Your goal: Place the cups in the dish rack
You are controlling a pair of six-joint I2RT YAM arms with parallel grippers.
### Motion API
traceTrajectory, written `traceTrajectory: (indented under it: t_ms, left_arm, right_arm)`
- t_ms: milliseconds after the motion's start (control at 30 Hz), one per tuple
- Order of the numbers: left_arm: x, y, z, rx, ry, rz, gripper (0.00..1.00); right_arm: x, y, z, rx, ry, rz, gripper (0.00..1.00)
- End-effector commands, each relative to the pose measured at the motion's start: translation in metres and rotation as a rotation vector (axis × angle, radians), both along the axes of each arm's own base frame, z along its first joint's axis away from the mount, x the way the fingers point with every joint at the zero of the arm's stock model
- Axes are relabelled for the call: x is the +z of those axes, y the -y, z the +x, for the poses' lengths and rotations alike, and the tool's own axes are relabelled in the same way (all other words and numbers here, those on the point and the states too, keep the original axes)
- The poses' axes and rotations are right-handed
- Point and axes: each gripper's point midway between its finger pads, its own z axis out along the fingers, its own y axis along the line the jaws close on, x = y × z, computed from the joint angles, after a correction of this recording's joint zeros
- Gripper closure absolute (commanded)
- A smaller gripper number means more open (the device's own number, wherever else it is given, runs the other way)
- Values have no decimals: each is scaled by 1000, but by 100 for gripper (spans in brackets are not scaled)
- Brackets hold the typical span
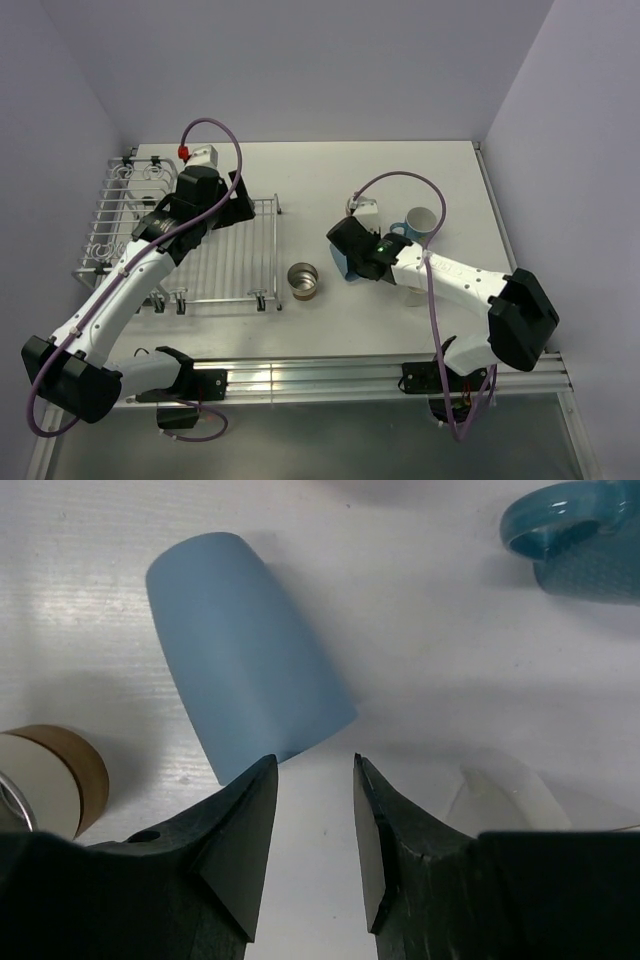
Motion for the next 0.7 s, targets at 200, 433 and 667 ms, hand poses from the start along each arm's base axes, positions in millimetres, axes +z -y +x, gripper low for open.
traceTrajectory:
  t_ms: [200, 433, 667]
  left_arm:
    - [13, 5, -1, -27, 56, -27, 11]
    - [13, 4, -1, -27, 58, -25, 11]
    - [11, 3, -1, -26, 55, -19, 11]
  right_arm:
    - [1, -35, -16, 48, -4, 286, 52]
    - [16, -52, -18, 64, 34, 449, 49]
    - [-1, -70, -25, 80, -38, 514, 48]
